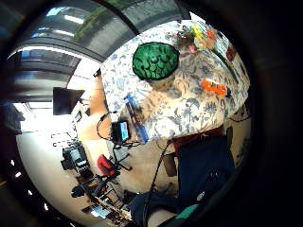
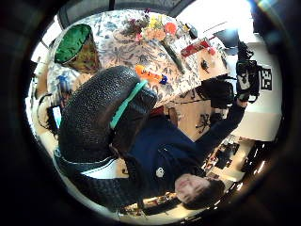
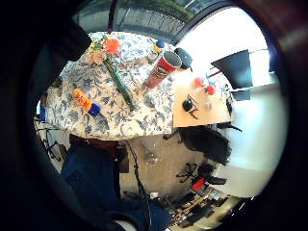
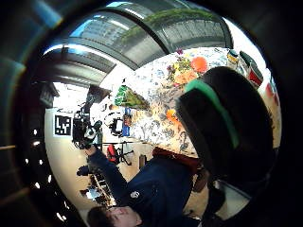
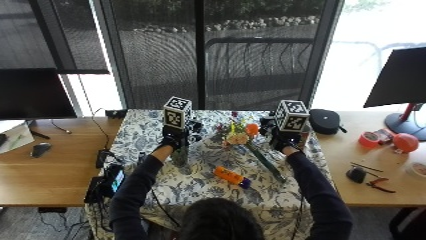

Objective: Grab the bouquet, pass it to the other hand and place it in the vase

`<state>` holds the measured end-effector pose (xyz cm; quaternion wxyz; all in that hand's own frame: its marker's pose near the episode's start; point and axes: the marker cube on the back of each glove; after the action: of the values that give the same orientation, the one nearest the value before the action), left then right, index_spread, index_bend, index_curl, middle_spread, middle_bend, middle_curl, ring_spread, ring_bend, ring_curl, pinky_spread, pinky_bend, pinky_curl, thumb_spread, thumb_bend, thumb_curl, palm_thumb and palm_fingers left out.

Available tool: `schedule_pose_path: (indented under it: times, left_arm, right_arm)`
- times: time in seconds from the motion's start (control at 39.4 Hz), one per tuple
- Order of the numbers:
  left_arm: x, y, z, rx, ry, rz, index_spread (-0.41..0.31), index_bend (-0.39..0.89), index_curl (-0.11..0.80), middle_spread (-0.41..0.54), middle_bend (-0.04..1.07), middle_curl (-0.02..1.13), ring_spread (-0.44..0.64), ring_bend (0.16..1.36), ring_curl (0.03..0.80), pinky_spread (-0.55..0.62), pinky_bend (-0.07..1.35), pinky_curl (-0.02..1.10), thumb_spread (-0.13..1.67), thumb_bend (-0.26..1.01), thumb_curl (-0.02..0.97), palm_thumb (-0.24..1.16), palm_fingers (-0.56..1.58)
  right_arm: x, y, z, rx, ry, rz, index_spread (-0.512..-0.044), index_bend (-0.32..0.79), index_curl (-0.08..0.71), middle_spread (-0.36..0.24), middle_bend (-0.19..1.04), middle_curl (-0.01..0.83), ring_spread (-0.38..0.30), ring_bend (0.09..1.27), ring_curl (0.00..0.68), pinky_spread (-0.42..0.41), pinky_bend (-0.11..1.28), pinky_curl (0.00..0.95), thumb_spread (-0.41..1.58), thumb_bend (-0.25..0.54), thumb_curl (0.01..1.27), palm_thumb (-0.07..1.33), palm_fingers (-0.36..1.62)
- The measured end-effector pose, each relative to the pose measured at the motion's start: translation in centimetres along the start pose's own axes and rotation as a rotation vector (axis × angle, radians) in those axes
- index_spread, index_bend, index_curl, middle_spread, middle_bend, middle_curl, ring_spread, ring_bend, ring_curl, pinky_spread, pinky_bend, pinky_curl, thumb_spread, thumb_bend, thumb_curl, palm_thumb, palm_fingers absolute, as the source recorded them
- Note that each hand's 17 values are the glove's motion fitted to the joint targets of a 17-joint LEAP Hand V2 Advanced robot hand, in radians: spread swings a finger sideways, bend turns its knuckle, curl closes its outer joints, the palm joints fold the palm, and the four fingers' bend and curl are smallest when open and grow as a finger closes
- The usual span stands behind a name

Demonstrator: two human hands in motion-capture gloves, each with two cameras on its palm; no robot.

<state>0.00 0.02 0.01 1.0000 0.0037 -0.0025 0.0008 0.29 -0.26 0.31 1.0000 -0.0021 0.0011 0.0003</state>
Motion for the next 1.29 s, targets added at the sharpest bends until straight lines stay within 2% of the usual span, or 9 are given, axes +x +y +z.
schedule_pose_path:
  times: [0.1, 0.23, 0.53, 0.69, 0.74, 0.79, 0.96, 1.12, 1.29]
  left_arm:
    - [0.0, 0.2, 0.0, 0.008, 0.001, -0.008, -0.001, 0.14, 0.068, 0.167, 0.15, 0.05, 0.20, 0.48, 0.121, 0.26, 0.31, 0.09, 0.63, 0.06, 0.044, 0.12, 0.19]
    - [-0.5, 0.2, 0.2, 0.009, 0.008, -0.013, -0.001, 0.15, 0.109, 0.209, 0.17, 0.09, 0.26, 0.53, 0.162, 0.33, 0.33, 0.14, 0.85, 0.05, 0.074, 0.13, 0.15]
    - [-1.5, -0.1, 1.2, 0.025, 0.065, -0.022, -0.001, 0.16, 0.184, 0.243, 0.18, 0.15, 0.32, 0.58, 0.204, 0.39, 0.34, 0.20, 1.08, 0.01, 0.135, 0.13, 0.12]
    - [0.0, 1.2, 1.5, 0.040, 0.089, 0.010, -0.001, 0.15, 0.209, 0.242, 0.19, 0.18, 0.32, 0.58, 0.216, 0.40, 0.34, 0.22, 1.12, -0.01, 0.159, 0.13, 0.11]
    - [0.8, 1.7, 1.5, 0.053, 0.086, 0.029, -0.001, 0.15, 0.217, 0.242, 0.19, 0.19, 0.32, 0.59, 0.219, 0.40, 0.34, 0.23, 1.13, -0.01, 0.166, 0.13, 0.11]
    - [1.4, 1.7, 1.7, 0.077, 0.080, 0.045, -0.001, 0.15, 0.222, 0.242, 0.19, 0.20, 0.32, 0.59, 0.221, 0.40, 0.35, 0.24, 1.14, -0.01, 0.172, 0.13, 0.11]
    - [3.7, 2.7, 2.4, 0.164, 0.046, 0.094, 0.004, 0.16, 0.244, 0.249, 0.18, 0.22, 0.32, 0.60, 0.231, 0.41, 0.34, 0.25, 1.15, -0.02, 0.191, 0.13, 0.10]
    - [5.1, 3.3, 2.6, 0.233, 0.025, 0.137, 0.006, 0.15, 0.256, 0.245, 0.19, 0.24, 0.32, 0.60, 0.237, 0.41, 0.34, 0.27, 1.16, -0.02, 0.203, 0.13, 0.10]
    - [6.1, 4.1, 3.1, 0.281, 0.017, 0.154, 0.006, 0.16, 0.269, 0.244, 0.19, 0.26, 0.34, 0.57, 0.235, 0.41, 0.34, 0.28, 1.16, -0.02, 0.217, 0.14, 0.08]
  right_arm:
    - [0.2, 0.0, 0.2, -0.017, -0.008, 0.009, -0.168, 0.15, 0.068, 0.007, 0.18, 0.059, 0.003, 0.29, 0.069, 0.024, 0.35, 0.113, 0.66, 0.231, 0.04, 0.31, 0.09]
    - [0.0, 0.1, 0.2, -0.031, -0.025, -0.002, -0.210, 0.15, 0.107, 0.009, 0.19, 0.100, 0.004, 0.31, 0.103, 0.030, 0.37, 0.159, 0.95, 0.257, 0.05, 0.34, 0.07]
    - [-1.9, -0.8, 0.6, -0.073, -0.005, -0.027, -0.245, 0.15, 0.167, 0.011, 0.21, 0.182, 0.005, 0.34, 0.152, 0.036, 0.38, 0.222, 1.28, 0.254, 0.09, 0.33, 0.05]
    - [-2.0, 0.1, 1.5, -0.130, 0.027, 0.005, -0.245, 0.11, 0.171, 0.026, 0.24, 0.220, 0.017, 0.41, 0.185, 0.052, 0.38, 0.242, 1.34, 0.242, 0.11, 0.34, 0.13]
    - [-1.8, 0.2, 1.6, -0.157, 0.035, 0.026, -0.235, 0.12, 0.174, 0.028, 0.25, 0.234, 0.020, 0.43, 0.194, 0.056, 0.38, 0.248, 1.34, 0.238, 0.11, 0.35, 0.17]
    - [-1.5, 0.4, 1.5, -0.178, 0.045, 0.047, -0.219, 0.09, 0.165, 0.024, 0.29, 0.252, -0.001, 0.50, 0.214, 0.045, 0.40, 0.250, 1.31, 0.234, 0.13, 0.38, 0.32]
    - [-0.2, 0.5, 0.2, -0.207, 0.041, 0.150, -0.176, 0.09, 0.169, 0.016, 0.32, 0.295, -0.012, 0.57, 0.268, 0.041, 0.43, 0.287, 1.23, 0.204, 0.18, 0.44, 0.42]
    - [1.6, -1.4, 0.9, -0.198, -0.013, 0.255, -0.149, 0.06, 0.157, 0.014, 0.28, 0.312, -0.024, 0.62, 0.306, 0.082, 0.55, 0.333, 1.17, 0.171, 0.22, 0.49, 0.49]
    - [5.1, -5.4, 5.8, -0.170, -0.081, 0.400, -0.127, 0.04, 0.136, 0.018, 0.29, 0.340, -0.037, 0.65, 0.334, 0.083, 0.63, 0.365, 1.12, 0.145, 0.26, 0.57, 0.49]
